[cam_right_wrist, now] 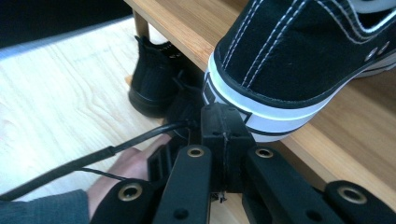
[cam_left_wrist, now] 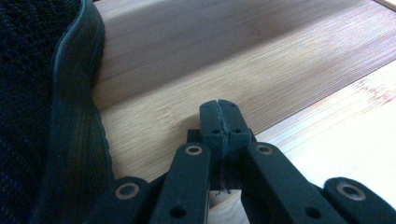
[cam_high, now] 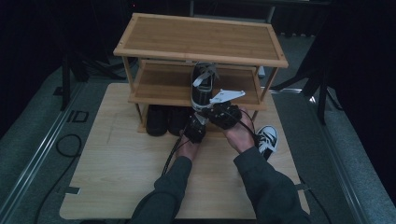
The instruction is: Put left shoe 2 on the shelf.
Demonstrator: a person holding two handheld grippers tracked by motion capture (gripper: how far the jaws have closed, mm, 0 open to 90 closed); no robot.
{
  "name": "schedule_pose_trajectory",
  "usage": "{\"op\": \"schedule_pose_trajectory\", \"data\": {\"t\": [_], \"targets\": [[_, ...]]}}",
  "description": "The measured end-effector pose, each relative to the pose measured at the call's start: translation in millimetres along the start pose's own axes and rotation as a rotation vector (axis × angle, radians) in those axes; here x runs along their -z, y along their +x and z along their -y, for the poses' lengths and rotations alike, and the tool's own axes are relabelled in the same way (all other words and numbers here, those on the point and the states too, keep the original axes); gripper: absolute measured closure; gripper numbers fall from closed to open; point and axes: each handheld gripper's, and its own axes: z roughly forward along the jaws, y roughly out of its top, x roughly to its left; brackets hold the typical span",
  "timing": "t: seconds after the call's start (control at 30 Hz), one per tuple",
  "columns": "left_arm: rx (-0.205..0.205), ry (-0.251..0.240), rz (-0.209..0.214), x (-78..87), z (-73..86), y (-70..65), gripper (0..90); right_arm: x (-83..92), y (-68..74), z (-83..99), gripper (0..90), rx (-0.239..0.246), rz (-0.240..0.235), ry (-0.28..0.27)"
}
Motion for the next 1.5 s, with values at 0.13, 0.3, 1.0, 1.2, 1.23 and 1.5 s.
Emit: {"op": "schedule_pose_trajectory", "data": {"t": [0.13, 0.3, 1.0, 1.2, 1.23, 1.5], "targets": [[0.0, 0.0, -0.001, 0.0, 0.0, -0.2, 90.0, -2.3, 1.2, -1.6, 90.0, 0.003, 0.006, 0.0], [0.001, 0.001, -0.002, 0.0, 0.0, -0.3, 90.0, -4.8, 1.3, -3.0, 90.0, 0.005, 0.012, 0.002], [0.004, -0.002, 0.0, -0.2, 0.1, -0.3, 90.0, -10.3, -9.7, -4.1, 90.0, -0.03, 0.018, 0.007], [0.007, -0.003, -0.001, -0.2, 0.1, -0.3, 90.0, -10.9, -11.7, -4.3, 90.0, -0.03, 0.028, 0.01], [0.007, -0.003, -0.001, -0.2, 0.1, -0.4, 90.0, -11.0, -12.2, -4.3, 90.0, -0.033, 0.027, 0.012], [0.006, -0.004, -0.004, -0.2, 0.3, -0.8, 90.0, -13.0, -13.4, -4.4, 90.0, -0.036, 0.029, 0.011]]}}
